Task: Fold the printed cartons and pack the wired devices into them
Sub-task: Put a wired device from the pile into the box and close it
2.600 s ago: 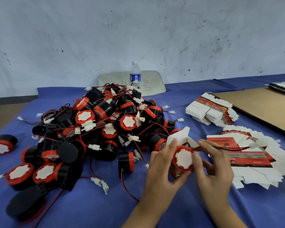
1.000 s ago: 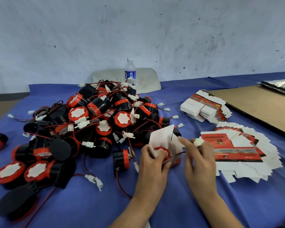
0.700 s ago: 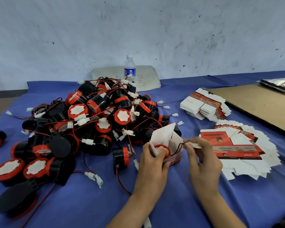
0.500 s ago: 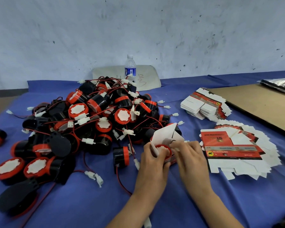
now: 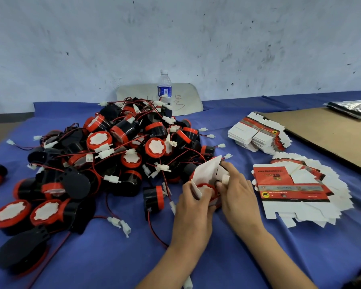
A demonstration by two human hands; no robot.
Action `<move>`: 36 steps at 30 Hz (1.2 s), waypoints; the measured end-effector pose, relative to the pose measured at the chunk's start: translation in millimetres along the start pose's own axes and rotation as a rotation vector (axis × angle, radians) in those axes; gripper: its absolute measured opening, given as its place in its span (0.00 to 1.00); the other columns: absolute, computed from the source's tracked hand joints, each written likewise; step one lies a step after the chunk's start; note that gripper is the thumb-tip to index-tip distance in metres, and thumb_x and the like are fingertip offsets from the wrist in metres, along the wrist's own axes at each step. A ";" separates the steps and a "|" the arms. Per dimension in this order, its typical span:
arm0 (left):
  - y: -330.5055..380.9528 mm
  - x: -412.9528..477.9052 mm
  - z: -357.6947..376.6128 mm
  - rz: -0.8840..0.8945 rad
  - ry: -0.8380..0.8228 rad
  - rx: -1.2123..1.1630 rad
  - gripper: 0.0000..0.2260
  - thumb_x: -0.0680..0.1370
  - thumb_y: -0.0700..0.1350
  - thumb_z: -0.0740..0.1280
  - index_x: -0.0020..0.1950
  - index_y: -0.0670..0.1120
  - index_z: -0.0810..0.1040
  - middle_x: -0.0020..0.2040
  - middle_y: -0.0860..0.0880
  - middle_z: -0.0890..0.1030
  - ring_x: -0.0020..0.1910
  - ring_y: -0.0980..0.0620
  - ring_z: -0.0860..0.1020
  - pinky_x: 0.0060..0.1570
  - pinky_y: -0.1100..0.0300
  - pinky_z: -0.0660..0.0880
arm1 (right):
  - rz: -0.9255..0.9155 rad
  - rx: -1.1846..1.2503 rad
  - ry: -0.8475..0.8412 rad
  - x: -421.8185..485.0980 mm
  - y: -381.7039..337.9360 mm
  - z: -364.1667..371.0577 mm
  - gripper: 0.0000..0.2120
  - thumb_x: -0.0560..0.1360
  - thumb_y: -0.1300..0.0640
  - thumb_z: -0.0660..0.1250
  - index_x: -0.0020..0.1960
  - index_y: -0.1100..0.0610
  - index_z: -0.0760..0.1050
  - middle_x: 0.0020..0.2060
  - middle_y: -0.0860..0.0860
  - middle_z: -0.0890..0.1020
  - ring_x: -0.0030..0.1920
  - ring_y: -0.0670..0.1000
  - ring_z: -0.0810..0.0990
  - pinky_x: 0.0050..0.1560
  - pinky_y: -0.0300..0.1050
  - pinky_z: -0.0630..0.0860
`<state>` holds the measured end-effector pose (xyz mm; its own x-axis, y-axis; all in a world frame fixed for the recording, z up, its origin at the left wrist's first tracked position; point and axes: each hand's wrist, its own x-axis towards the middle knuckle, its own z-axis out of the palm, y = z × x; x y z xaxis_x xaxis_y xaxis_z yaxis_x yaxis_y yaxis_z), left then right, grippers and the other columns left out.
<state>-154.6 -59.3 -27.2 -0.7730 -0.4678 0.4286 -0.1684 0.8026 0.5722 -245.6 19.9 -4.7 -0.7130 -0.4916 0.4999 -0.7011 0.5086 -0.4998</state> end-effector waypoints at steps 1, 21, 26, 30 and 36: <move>0.3 -0.1 0.0 0.005 0.004 0.006 0.09 0.80 0.47 0.63 0.60 0.51 0.72 0.63 0.48 0.64 0.56 0.49 0.71 0.52 0.53 0.75 | 0.025 0.045 0.031 1.0 2.3 0.7 0.19 0.79 0.60 0.63 0.69 0.59 0.68 0.49 0.57 0.78 0.44 0.56 0.70 0.44 0.48 0.64; 0.4 -1.3 -1.0 0.013 0.003 -0.004 0.11 0.80 0.49 0.63 0.63 0.53 0.71 0.64 0.49 0.64 0.58 0.49 0.71 0.53 0.54 0.75 | -0.076 -0.019 0.184 -7.2 2.7 -0.4 0.04 0.72 0.64 0.73 0.41 0.60 0.78 0.29 0.54 0.76 0.29 0.56 0.75 0.26 0.46 0.69; -0.3 -1.1 -2.4 -0.003 -0.007 -0.017 0.12 0.79 0.48 0.64 0.63 0.55 0.72 0.65 0.50 0.63 0.58 0.49 0.72 0.53 0.55 0.75 | -0.203 -0.147 0.273 -11.9 6.7 1.0 0.08 0.72 0.56 0.67 0.45 0.54 0.85 0.45 0.45 0.86 0.36 0.52 0.76 0.31 0.41 0.75; -1.5 -1.4 -2.8 0.007 0.001 -0.027 0.11 0.79 0.47 0.64 0.62 0.54 0.72 0.64 0.50 0.63 0.58 0.49 0.72 0.53 0.55 0.75 | -0.233 -0.242 0.232 -15.7 9.4 -1.1 0.17 0.77 0.49 0.58 0.44 0.54 0.84 0.61 0.50 0.80 0.53 0.60 0.77 0.45 0.54 0.77; -2.6 -2.4 -1.9 0.041 0.019 -0.061 0.15 0.80 0.44 0.64 0.65 0.54 0.70 0.68 0.49 0.63 0.60 0.48 0.73 0.56 0.55 0.74 | -0.110 -0.221 0.098 -18.4 5.6 -1.6 0.24 0.78 0.42 0.53 0.45 0.53 0.84 0.73 0.44 0.66 0.73 0.58 0.64 0.59 0.58 0.70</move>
<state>-151.1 -61.0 -28.4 -0.7664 -0.4428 0.4654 -0.0994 0.7975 0.5951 -236.4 32.9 -15.6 -0.6206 -0.4876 0.6141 -0.7480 0.6031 -0.2771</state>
